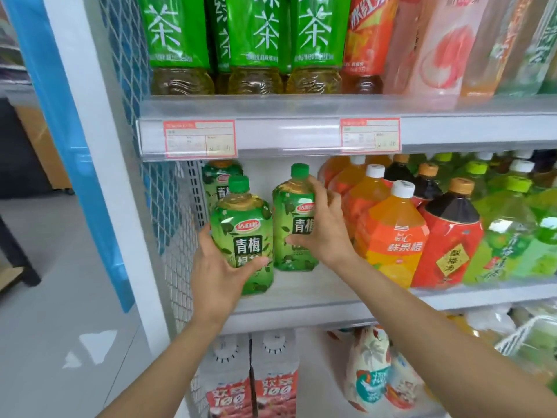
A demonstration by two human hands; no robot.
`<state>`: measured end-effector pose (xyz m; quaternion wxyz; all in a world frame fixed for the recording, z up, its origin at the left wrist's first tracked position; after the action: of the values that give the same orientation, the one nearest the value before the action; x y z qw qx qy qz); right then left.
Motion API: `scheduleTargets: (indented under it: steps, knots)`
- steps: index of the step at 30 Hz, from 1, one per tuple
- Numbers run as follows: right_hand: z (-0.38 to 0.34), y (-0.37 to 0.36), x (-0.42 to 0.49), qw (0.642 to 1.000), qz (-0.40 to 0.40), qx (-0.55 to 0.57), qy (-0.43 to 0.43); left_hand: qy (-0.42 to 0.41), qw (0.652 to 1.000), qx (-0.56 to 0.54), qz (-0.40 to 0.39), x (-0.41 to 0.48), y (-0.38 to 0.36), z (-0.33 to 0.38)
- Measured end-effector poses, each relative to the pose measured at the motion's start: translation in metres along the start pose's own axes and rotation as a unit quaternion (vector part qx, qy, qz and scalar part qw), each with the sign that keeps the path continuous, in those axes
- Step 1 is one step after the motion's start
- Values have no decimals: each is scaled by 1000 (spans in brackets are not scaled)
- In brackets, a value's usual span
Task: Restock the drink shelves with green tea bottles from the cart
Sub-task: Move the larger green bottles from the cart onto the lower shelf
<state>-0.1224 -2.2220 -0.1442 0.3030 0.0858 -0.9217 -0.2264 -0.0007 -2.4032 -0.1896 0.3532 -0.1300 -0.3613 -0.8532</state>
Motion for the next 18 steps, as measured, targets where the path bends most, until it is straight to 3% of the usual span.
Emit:
scheduleTargets:
  steps: [10,15,18]
  knots:
    - [26,-64,98,1000,9,-6,-4,31,996,26,75,23,14,-37]
    - [29,-91,126,1000,3,8,20,39,996,41,75,29,10,-47]
    - [34,-101,132,999,-24,27,-10,48,995,46,67,29,8,-48]
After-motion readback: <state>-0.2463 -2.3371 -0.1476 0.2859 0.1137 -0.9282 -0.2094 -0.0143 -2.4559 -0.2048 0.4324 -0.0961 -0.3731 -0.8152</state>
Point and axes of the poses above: each hand's wrist, its own x-axis towards the middle knuckle, its own y-axis out of the back of the hand, z = x × y, the point moved 10 cm from there along x, towards the middle knuckle, and after that the axes turned 11 degrees about x, right-handed, at the moved point
